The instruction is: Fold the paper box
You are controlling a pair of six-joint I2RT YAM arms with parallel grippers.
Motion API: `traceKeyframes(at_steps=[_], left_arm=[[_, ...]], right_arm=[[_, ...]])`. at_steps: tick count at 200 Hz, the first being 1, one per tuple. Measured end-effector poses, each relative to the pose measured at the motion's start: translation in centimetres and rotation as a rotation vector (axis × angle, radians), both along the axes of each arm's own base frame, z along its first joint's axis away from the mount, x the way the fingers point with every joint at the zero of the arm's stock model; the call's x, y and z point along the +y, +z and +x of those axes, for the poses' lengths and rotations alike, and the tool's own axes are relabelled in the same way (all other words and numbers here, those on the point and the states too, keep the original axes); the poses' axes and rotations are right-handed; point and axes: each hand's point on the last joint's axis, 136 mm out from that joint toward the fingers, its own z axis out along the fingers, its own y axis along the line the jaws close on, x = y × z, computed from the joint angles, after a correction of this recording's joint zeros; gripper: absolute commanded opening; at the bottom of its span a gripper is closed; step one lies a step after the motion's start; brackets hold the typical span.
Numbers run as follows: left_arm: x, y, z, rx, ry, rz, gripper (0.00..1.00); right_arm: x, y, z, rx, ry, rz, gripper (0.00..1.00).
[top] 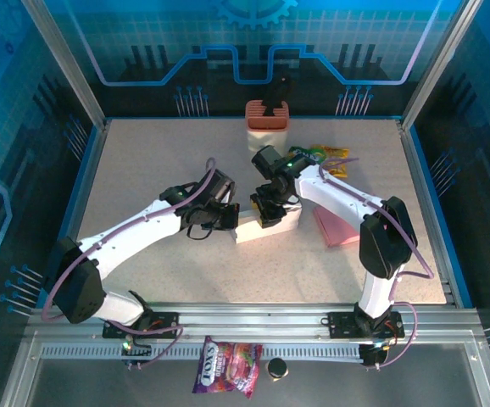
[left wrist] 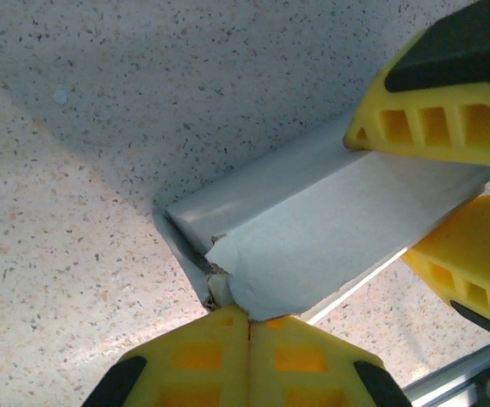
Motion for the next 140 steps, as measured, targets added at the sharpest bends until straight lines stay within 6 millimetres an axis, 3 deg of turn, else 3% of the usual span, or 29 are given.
traceKeyframes(at_steps=[29,90,112,140], left_arm=[[-0.1,-0.03,-0.21,0.022,0.036,-0.015,0.0],[-0.31,0.02,-0.52,0.044,0.085,-0.066,0.0],[-0.39,-0.05,-0.48,0.044,0.096,-0.078,0.0],[-0.64,-0.15,-0.4,0.045,0.101,-0.095,0.0]], right_arm=[[0.02,0.0,0.04,0.002,-0.015,0.003,0.35],[0.0,-0.01,0.03,0.002,-0.018,0.004,0.34],[-0.04,-0.01,0.04,0.001,-0.018,0.002,0.38],[-0.17,-0.05,0.1,-0.004,-0.017,-0.006,0.53]])
